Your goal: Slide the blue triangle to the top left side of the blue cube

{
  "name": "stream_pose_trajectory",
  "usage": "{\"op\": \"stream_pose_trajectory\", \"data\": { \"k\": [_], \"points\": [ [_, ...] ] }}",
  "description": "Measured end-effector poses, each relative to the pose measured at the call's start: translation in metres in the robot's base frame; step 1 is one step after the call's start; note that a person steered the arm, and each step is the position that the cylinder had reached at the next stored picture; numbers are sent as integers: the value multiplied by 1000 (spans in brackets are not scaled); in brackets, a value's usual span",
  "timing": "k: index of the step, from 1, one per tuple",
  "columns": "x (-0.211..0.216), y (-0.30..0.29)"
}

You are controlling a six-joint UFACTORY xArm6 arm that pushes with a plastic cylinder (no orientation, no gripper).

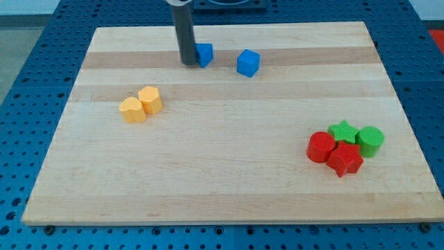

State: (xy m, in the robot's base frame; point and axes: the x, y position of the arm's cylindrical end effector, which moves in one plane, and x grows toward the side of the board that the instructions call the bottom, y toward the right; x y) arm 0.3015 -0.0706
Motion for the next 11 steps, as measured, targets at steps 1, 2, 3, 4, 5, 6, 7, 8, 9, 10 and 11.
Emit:
{"op": "stream_pose_trajectory", "data": {
  "k": [1,2,3,4,5,6,7,8,9,10,11],
  "points": [
    [0,21],
    [0,25],
    [0,25],
    [0,39],
    [0,41],
    [3,24],
    [3,2],
    [-23,1],
    [-61,4],
    [-61,4],
    [-57,18]
  ]
}}
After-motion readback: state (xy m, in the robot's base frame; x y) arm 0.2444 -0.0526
